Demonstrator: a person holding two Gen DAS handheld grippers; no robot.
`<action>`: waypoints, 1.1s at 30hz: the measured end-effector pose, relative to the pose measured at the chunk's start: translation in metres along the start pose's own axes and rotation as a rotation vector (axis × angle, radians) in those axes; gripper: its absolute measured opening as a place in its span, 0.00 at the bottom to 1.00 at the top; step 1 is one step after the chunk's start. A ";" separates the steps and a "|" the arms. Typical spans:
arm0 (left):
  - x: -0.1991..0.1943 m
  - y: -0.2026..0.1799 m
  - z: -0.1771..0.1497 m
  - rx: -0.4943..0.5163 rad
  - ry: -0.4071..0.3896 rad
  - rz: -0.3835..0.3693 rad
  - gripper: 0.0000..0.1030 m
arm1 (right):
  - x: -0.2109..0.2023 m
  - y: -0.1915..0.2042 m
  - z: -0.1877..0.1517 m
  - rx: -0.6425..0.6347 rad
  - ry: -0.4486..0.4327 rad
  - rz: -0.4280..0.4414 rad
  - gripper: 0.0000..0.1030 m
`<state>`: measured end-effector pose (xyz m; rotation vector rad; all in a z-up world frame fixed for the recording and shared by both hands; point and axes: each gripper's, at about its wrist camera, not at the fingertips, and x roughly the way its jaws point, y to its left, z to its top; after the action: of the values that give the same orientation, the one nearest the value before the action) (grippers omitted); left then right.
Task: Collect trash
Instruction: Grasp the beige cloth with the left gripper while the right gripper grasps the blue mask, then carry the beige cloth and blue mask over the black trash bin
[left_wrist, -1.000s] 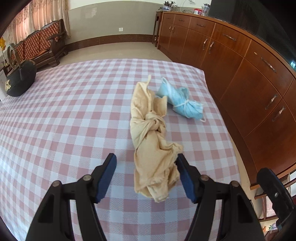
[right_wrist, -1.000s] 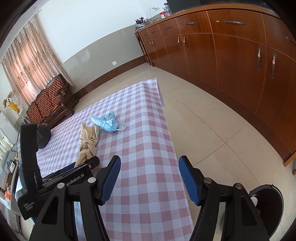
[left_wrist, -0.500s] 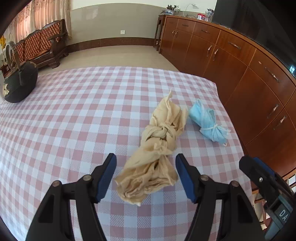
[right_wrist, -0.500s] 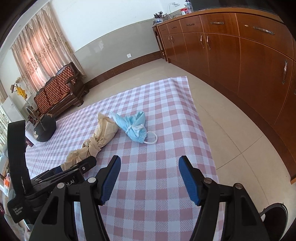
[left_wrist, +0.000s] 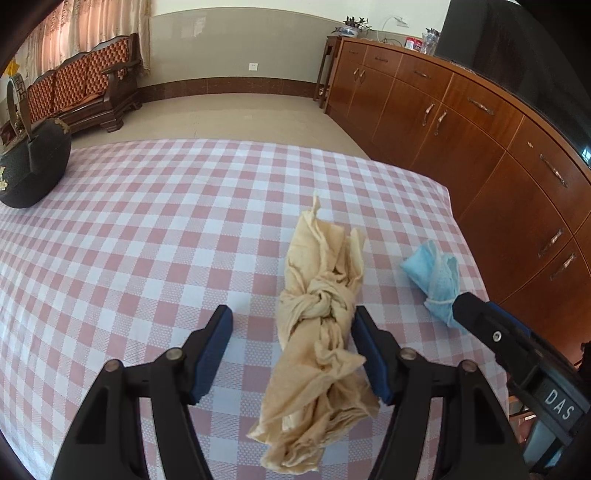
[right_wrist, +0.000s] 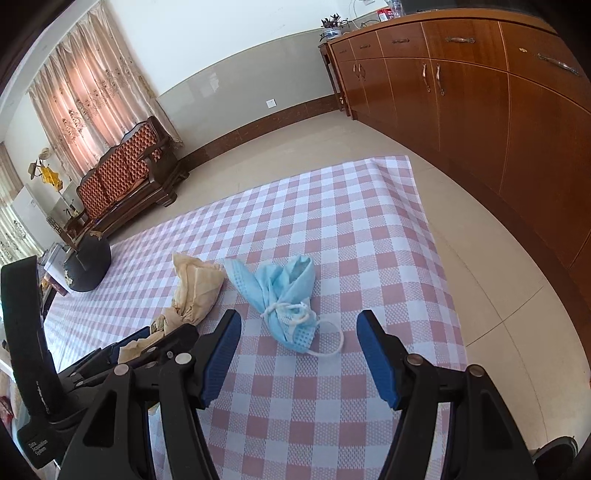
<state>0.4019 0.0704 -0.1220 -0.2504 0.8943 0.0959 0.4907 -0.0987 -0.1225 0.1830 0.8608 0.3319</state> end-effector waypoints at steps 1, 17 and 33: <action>0.000 0.002 0.000 0.000 -0.003 0.007 0.66 | 0.004 0.002 0.002 -0.007 0.005 0.002 0.65; -0.007 0.015 -0.002 -0.001 -0.010 -0.042 0.34 | 0.026 0.027 0.003 -0.095 0.054 -0.016 0.26; -0.086 0.011 -0.053 0.037 -0.030 -0.110 0.32 | -0.071 0.035 -0.055 -0.096 0.029 -0.008 0.25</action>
<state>0.3062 0.0694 -0.0886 -0.2623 0.8502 -0.0195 0.3977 -0.0904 -0.0969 0.0855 0.8716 0.3683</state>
